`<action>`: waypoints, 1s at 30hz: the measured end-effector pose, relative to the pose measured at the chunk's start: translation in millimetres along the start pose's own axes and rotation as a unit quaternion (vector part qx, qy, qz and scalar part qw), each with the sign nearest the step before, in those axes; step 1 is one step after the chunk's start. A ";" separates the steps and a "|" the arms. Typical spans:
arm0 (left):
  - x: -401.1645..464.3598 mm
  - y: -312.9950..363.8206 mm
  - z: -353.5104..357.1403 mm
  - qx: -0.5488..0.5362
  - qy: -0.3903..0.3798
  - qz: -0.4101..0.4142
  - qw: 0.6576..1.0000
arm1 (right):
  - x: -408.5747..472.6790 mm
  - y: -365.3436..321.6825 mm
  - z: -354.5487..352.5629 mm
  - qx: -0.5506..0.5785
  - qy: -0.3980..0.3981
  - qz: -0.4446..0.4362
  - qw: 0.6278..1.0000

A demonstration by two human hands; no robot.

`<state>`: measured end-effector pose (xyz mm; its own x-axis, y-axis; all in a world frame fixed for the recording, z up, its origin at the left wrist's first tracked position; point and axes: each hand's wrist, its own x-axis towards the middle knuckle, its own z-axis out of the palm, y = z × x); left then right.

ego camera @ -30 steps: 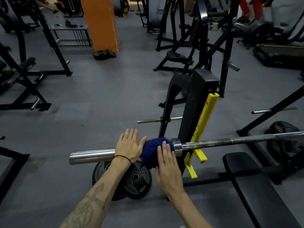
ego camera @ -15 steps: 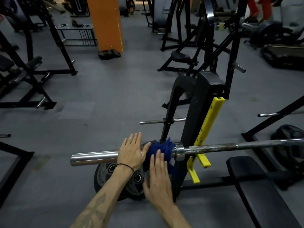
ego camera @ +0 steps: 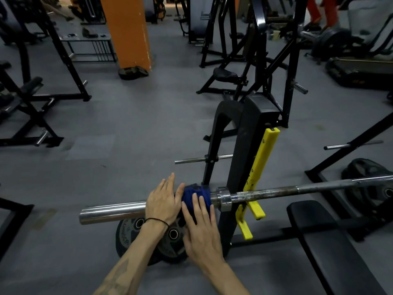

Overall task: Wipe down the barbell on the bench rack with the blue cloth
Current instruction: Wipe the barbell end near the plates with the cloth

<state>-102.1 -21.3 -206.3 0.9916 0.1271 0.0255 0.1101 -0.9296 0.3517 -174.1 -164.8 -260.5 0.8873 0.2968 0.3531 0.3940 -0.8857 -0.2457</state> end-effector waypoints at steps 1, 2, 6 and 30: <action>0.0 1.2 -1.4 -0.004 0.000 -0.004 1.000 | 0.2 -0.7 0.8 -0.012 -0.004 0.000 1.000; 0.3 1.8 -2.4 -0.008 -0.003 -0.006 1.000 | 1.5 -2.5 2.2 -0.023 -0.004 0.001 1.000; 0.0 1.4 -4.2 -0.027 -0.005 -0.009 1.000 | 6.5 -3.7 6.9 -0.047 -0.005 0.016 0.999; -3.8 49.8 14.3 -0.005 0.005 0.064 0.998 | -5.1 83.7 -115.5 0.182 0.227 0.078 0.954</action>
<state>-99.4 -73.1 -202.3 0.9967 0.0115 0.0801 -0.0177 -0.9348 0.3548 -173.3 -281.7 -178.6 0.7796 -0.0870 0.6202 0.3954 -0.6995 -0.5952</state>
